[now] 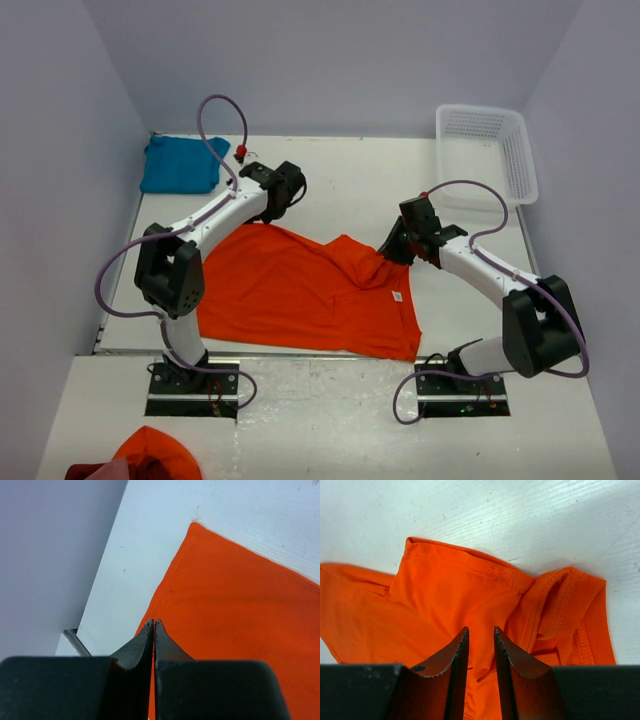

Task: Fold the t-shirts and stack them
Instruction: Grap the side of the flattened tshirt furthest away from the robot with both arms

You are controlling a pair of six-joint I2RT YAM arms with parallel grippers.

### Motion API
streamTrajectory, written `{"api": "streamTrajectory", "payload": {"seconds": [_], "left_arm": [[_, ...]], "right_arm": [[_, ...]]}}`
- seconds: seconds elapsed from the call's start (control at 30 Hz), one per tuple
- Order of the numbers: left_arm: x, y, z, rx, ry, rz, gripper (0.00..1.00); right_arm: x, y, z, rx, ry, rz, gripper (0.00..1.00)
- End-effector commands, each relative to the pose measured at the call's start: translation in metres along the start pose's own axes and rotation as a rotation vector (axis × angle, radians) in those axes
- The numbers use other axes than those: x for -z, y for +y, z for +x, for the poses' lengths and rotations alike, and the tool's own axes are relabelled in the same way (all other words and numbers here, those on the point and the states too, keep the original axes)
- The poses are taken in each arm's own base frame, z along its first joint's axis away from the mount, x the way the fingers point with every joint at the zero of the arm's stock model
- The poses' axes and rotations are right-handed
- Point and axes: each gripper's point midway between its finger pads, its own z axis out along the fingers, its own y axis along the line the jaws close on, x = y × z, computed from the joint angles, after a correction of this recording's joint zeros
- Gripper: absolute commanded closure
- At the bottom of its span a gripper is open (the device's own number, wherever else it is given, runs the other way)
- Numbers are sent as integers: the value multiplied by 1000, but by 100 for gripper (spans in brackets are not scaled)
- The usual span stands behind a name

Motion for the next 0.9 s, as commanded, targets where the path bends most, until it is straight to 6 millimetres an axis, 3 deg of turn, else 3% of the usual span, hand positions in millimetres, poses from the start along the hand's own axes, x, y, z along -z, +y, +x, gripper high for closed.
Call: {"api": "streamTrajectory", "payload": {"seconds": [0.0,0.67,0.87], "left_arm": [[10,12,-19,79,-65,-18,100],[19,16,-25,86,-86,1,100],[20,4,-21,62,-68,76,100]], "right_arm": [[8,2,-7,1,-35,-14,72],[9,-1,-4,4,-28,-8,72],[3,-4,-7,-11,-39,22,72]]}}
